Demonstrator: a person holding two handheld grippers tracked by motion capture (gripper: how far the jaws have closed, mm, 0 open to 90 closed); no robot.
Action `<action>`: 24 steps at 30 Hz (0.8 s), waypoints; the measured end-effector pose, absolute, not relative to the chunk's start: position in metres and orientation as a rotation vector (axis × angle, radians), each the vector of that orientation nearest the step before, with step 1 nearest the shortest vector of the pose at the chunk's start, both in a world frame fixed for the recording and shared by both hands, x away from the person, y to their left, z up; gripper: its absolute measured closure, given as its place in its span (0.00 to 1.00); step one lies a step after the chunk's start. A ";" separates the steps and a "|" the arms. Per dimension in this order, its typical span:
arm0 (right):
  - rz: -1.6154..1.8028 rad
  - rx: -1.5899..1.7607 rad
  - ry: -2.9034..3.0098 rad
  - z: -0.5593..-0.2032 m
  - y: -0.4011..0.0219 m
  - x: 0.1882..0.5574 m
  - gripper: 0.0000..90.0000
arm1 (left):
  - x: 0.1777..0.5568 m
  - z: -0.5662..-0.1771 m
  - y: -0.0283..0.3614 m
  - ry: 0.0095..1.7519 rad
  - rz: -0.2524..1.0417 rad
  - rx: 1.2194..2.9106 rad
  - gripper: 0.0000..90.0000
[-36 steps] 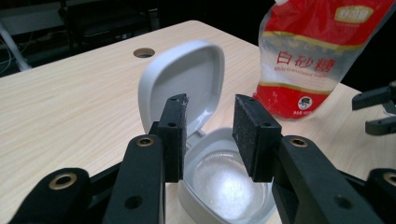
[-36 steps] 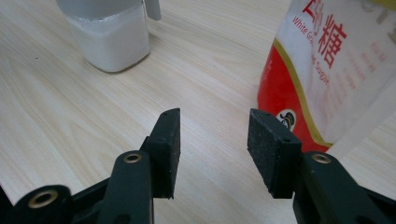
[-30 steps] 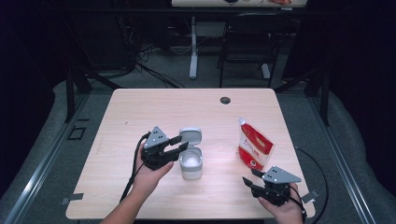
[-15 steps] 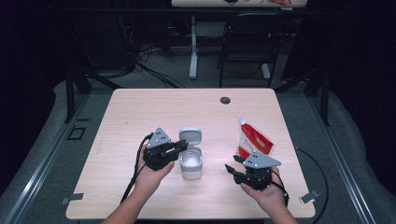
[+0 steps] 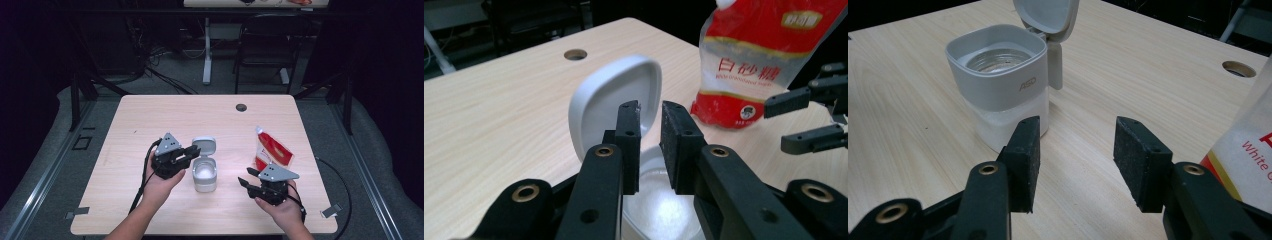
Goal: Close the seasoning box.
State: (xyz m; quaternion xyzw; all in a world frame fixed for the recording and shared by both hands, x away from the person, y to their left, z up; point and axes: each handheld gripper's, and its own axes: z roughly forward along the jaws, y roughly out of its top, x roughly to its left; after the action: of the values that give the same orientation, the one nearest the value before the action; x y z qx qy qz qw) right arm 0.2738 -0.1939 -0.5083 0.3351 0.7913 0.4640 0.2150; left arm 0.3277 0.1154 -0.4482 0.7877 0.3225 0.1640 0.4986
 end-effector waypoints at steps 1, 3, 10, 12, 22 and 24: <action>1.294 0.934 2.185 -0.508 -0.195 0.273 0.60 | 0.328 -0.445 0.114 0.776 0.402 1.904 0.89; 1.305 0.939 2.180 -0.508 -0.196 0.273 0.60 | 0.331 -0.439 0.113 0.768 0.413 1.903 0.90; 1.296 0.950 2.201 -0.513 -0.197 0.272 0.60 | 0.344 -0.424 0.107 0.776 0.400 1.900 0.92; 1.298 0.948 2.202 -0.514 -0.197 0.272 0.60 | 0.347 -0.420 0.105 0.781 0.410 1.899 0.94; 1.301 0.939 2.222 -0.518 -0.194 0.270 0.60 | 0.365 -0.414 0.101 0.819 0.433 1.911 1.00; 1.299 0.941 2.228 -0.519 -0.195 0.270 0.60 | 0.368 -0.416 0.100 0.829 0.430 1.917 1.00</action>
State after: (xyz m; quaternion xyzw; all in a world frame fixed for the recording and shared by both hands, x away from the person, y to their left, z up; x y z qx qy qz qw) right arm 0.2699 -0.1946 -0.5188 0.3360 0.7956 0.4641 0.1970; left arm 0.3676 0.1005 -0.4165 0.7870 0.3401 0.1765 0.4835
